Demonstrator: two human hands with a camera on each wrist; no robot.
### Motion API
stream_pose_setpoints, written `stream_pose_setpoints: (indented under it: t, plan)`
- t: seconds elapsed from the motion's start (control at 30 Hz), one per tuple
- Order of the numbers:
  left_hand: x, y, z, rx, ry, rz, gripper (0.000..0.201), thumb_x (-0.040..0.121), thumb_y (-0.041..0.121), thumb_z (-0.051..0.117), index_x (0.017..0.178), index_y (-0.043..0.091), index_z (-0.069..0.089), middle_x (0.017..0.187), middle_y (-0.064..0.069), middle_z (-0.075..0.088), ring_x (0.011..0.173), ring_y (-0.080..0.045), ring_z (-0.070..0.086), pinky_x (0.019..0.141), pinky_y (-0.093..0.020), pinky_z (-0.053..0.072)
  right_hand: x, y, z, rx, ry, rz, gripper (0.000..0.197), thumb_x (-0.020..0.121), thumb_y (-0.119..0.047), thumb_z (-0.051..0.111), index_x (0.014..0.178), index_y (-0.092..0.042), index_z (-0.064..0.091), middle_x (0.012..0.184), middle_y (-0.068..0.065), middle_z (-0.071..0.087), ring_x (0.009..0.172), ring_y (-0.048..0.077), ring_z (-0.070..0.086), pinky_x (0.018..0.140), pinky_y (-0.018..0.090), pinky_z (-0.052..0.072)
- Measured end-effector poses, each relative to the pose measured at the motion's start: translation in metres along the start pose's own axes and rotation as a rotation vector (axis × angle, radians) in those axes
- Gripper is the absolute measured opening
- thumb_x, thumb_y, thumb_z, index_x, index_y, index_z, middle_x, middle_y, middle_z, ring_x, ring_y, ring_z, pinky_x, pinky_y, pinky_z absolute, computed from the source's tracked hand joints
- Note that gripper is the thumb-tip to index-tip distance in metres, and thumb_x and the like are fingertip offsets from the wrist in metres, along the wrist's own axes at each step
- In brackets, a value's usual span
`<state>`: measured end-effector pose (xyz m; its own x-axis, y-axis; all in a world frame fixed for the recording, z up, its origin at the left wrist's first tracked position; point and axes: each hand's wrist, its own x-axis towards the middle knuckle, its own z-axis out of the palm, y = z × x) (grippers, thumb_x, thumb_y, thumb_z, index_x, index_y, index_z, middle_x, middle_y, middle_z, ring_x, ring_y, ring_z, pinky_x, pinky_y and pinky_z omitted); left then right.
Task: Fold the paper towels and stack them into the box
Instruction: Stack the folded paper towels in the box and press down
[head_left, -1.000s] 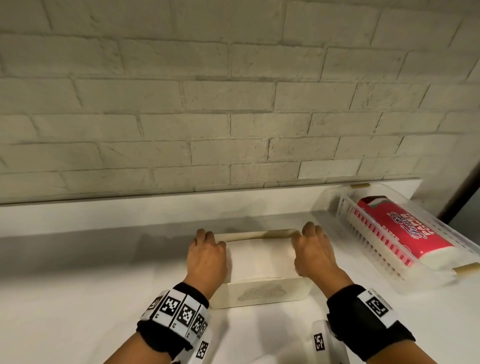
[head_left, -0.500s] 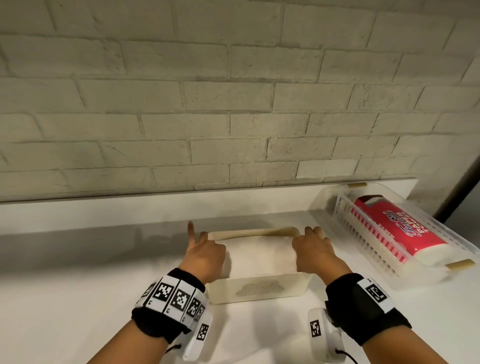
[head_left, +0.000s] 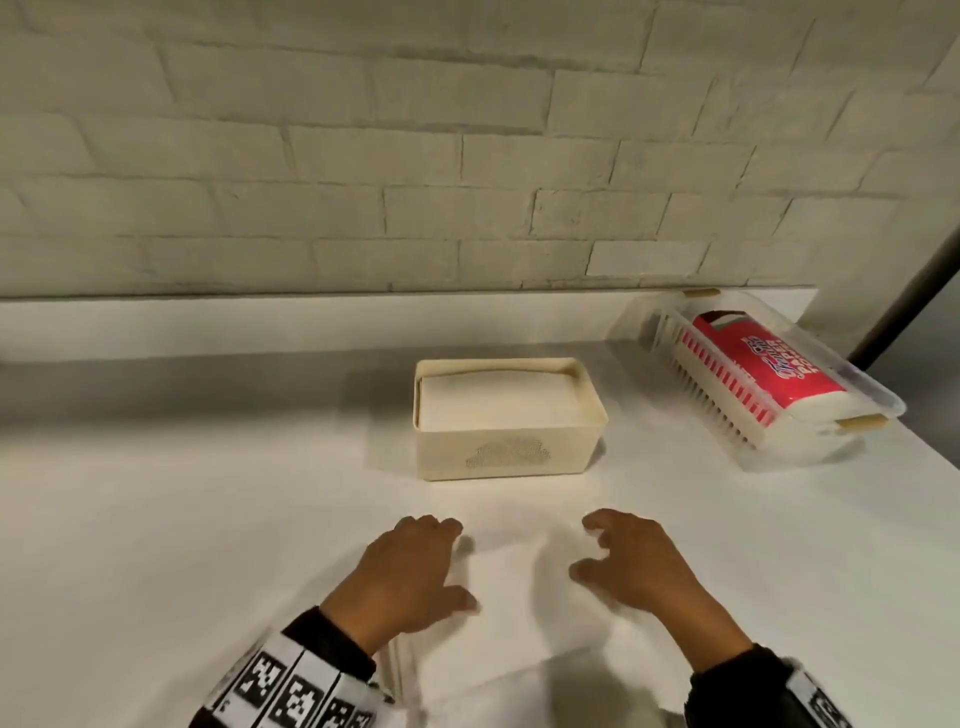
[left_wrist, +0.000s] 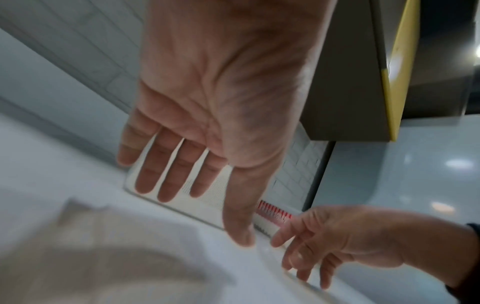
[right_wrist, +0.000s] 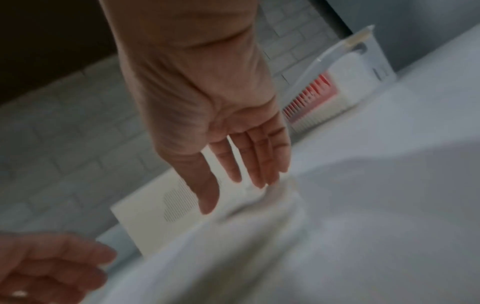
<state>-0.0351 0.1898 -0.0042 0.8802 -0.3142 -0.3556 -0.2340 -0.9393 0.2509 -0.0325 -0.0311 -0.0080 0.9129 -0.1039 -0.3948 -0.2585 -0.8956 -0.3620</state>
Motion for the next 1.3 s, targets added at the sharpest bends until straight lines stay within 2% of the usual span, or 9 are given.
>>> stream_pose_setpoints:
  t: [0.2, 0.33, 0.5, 0.63, 0.77, 0.87, 0.97, 1.2, 1.3]
  plan:
    - [-0.001, 0.003, 0.027, 0.074, 0.037, -0.044, 0.072, 0.082, 0.045, 0.065, 0.14, 0.018, 0.033, 0.134, -0.001, 0.047, 0.124, -0.02, 0.041, 0.1, -0.029, 0.034, -0.011, 0.008, 0.026, 0.125, 0.083, 0.072, 0.071, 0.077, -0.03, 0.071, 0.139, -0.023, 0.037, 0.129, 0.001, 0.052, 0.119, 0.018, 0.051, 0.09, 0.023, 0.042]
    - [-0.004, 0.007, 0.034, 0.065, 0.13, -0.063, 0.064, 0.083, 0.037, 0.065, 0.137, 0.021, 0.035, 0.13, 0.002, 0.05, 0.12, -0.018, 0.044, 0.093, -0.025, 0.035, -0.015, 0.011, 0.028, 0.225, 0.194, 0.018, 0.064, 0.079, -0.015, 0.067, 0.137, -0.024, 0.041, 0.098, -0.004, 0.057, 0.098, 0.015, 0.056, 0.076, 0.017, 0.039]
    - [-0.011, 0.01, 0.038, 0.092, 0.195, -0.034, 0.045, 0.088, 0.026, 0.055, 0.132, 0.027, 0.043, 0.122, 0.006, 0.054, 0.113, -0.016, 0.049, 0.085, -0.022, 0.033, -0.02, 0.021, 0.027, 0.255, 0.272, -0.078, 0.029, 0.082, -0.01, 0.064, 0.107, -0.024, 0.066, 0.083, -0.01, 0.058, 0.077, 0.007, 0.052, 0.059, 0.006, 0.034]
    - [-0.017, 0.007, 0.035, -0.032, 0.195, -0.053, 0.038, 0.089, 0.021, 0.052, 0.125, 0.029, 0.05, 0.115, 0.007, 0.06, 0.105, -0.016, 0.056, 0.073, -0.022, 0.036, -0.024, 0.03, 0.024, 0.292, 0.283, -0.082, 0.009, 0.081, -0.011, 0.068, 0.084, -0.02, 0.068, 0.073, -0.013, 0.058, 0.073, 0.006, 0.054, 0.06, -0.002, 0.035]
    - [-0.021, -0.007, 0.031, -0.313, 0.101, -0.127, 0.044, 0.079, 0.031, 0.069, 0.121, 0.027, 0.054, 0.107, 0.005, 0.064, 0.094, -0.013, 0.061, 0.074, -0.02, 0.047, -0.024, 0.037, 0.02, 0.38, 0.276, -0.057, 0.022, 0.077, -0.011, 0.072, 0.067, -0.024, 0.057, 0.066, -0.013, 0.057, 0.064, -0.001, 0.051, 0.056, 0.003, 0.037]
    - [-0.021, -0.017, 0.031, -0.504, 0.059, -0.142, 0.045, 0.071, 0.03, 0.078, 0.11, 0.028, 0.055, 0.096, 0.013, 0.059, 0.079, -0.001, 0.056, 0.059, -0.007, 0.041, -0.021, 0.042, 0.019, 0.559, 0.243, 0.009, 0.013, 0.074, -0.009, 0.074, 0.07, -0.017, 0.064, 0.07, -0.002, 0.064, 0.065, 0.012, 0.056, 0.061, 0.016, 0.042]
    - [-0.019, -0.024, 0.033, -0.588, 0.053, -0.136, 0.04, 0.072, 0.03, 0.077, 0.103, 0.031, 0.053, 0.094, 0.016, 0.058, 0.077, 0.004, 0.054, 0.055, -0.006, 0.037, -0.017, 0.042, 0.018, 0.654, 0.206, 0.027, 0.01, 0.072, -0.004, 0.075, 0.073, -0.011, 0.067, 0.072, 0.004, 0.067, 0.066, 0.018, 0.059, 0.068, 0.03, 0.049]
    - [-0.016, -0.021, 0.038, -0.558, 0.134, -0.116, 0.019, 0.076, 0.028, 0.074, 0.084, 0.033, 0.057, 0.091, 0.011, 0.064, 0.081, -0.005, 0.06, 0.064, -0.013, 0.042, 0.0, 0.033, 0.027, 0.52, 0.192, -0.005, 0.019, 0.074, -0.006, 0.075, 0.068, -0.018, 0.06, 0.062, -0.006, 0.057, 0.067, 0.013, 0.054, 0.058, 0.013, 0.039]
    - [-0.013, -0.02, 0.042, -0.494, 0.172, -0.096, 0.025, 0.072, 0.031, 0.076, 0.072, 0.043, 0.053, 0.095, 0.005, 0.065, 0.086, -0.008, 0.059, 0.069, -0.016, 0.041, 0.002, 0.027, 0.028, 0.397, 0.228, -0.001, 0.022, 0.075, -0.011, 0.074, 0.092, -0.019, 0.063, 0.078, -0.007, 0.06, 0.088, 0.015, 0.059, 0.061, 0.008, 0.037]
